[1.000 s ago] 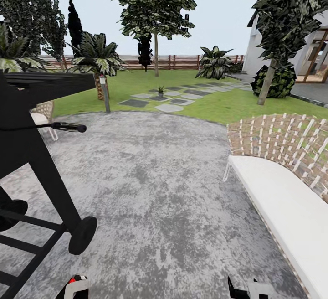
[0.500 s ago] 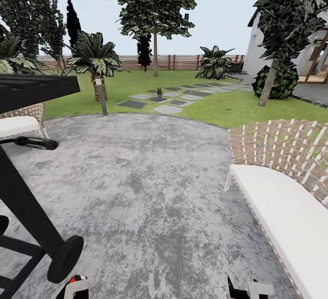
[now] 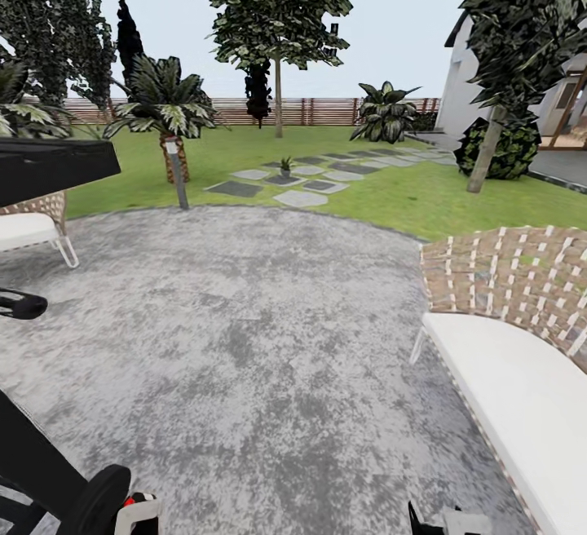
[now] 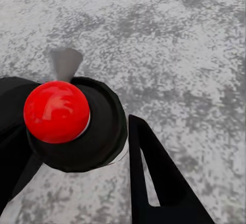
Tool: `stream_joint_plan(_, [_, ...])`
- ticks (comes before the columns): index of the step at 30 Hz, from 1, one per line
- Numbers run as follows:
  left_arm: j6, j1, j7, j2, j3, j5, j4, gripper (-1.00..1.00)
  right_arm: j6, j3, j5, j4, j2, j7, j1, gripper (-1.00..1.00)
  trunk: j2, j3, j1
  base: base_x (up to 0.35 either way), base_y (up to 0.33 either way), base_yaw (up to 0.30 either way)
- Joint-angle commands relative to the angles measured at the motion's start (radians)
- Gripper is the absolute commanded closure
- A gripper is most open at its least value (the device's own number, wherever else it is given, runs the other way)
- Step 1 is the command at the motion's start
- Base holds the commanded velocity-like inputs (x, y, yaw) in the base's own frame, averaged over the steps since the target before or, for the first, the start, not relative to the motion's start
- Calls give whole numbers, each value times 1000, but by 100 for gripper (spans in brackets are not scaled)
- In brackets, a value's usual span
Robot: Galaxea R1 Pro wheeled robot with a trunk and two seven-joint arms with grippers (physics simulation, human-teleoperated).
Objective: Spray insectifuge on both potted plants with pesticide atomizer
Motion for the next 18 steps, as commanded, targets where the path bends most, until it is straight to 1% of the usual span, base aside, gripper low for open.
stream_joint_plan(1, [-3,-1,1,0,0,3,1,100,-3,-1,0,1,0,0,-1,-100,0,-1,0,337,-71,0])
stream_joint_plan(15, [-3,-1,1,0,0,3,1,100,-3,-1,0,1,0,0,-1,-100,0,-1,0,316,-162,0])
stream_joint_plan(18, [-3,-1,1,0,0,3,1,100,-3,-1,0,1,0,0,-1,-100,0,-1,0,328,-83,0])
